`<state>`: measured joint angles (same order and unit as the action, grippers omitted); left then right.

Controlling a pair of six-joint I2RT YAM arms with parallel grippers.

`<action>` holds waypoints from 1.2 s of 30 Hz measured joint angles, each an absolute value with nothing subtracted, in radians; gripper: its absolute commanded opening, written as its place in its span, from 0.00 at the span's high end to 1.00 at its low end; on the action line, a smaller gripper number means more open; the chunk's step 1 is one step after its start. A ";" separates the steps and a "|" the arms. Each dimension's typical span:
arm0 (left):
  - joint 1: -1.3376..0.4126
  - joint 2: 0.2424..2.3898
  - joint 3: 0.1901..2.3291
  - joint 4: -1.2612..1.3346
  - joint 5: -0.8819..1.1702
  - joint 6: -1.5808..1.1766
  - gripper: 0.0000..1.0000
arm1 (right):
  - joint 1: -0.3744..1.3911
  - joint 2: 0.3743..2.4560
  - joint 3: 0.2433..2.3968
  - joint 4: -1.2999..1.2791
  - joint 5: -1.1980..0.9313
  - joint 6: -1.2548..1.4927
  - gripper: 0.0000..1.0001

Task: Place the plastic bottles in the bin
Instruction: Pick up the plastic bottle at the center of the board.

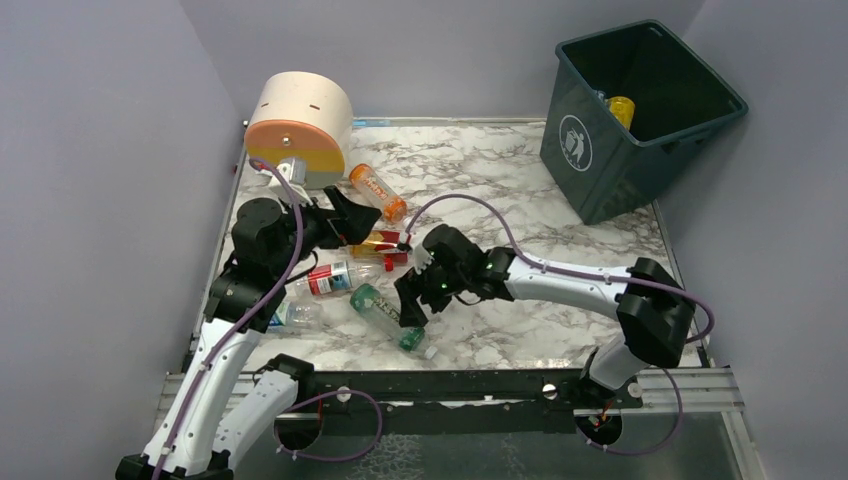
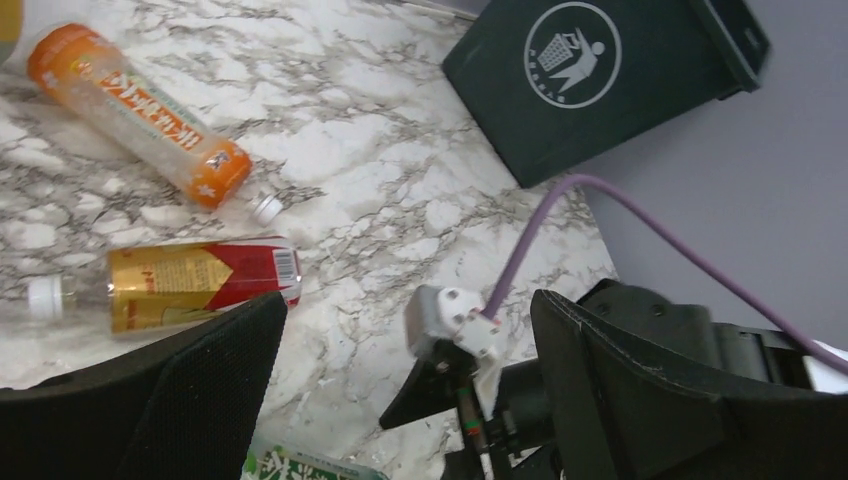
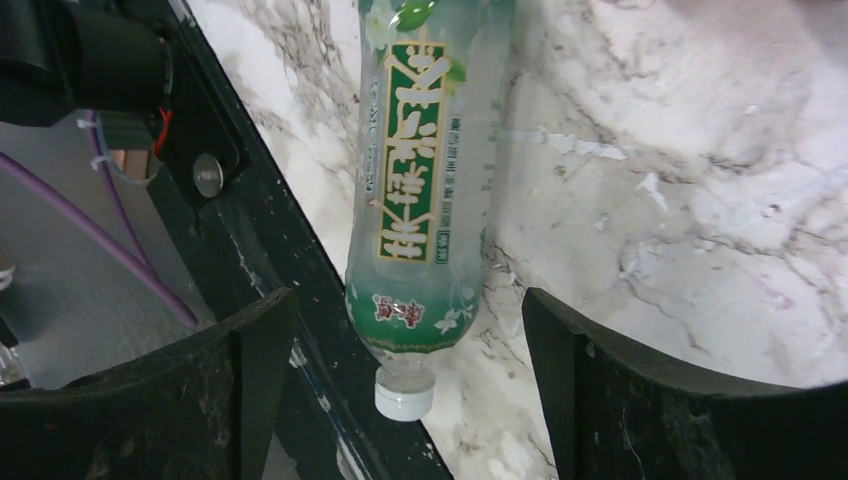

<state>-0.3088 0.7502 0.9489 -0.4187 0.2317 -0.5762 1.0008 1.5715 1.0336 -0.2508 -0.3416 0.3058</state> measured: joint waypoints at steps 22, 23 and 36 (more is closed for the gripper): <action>-0.309 0.654 0.846 -0.162 0.488 -0.606 0.01 | 1.155 1.794 1.166 -0.287 -0.147 0.294 0.20; -0.309 0.653 0.844 -0.162 0.488 -0.607 0.01 | 1.158 1.799 1.167 -0.289 -0.144 0.294 0.21; -0.309 0.636 0.838 -0.161 0.490 -0.609 0.01 | 1.164 1.821 1.176 -0.294 -0.104 0.295 0.39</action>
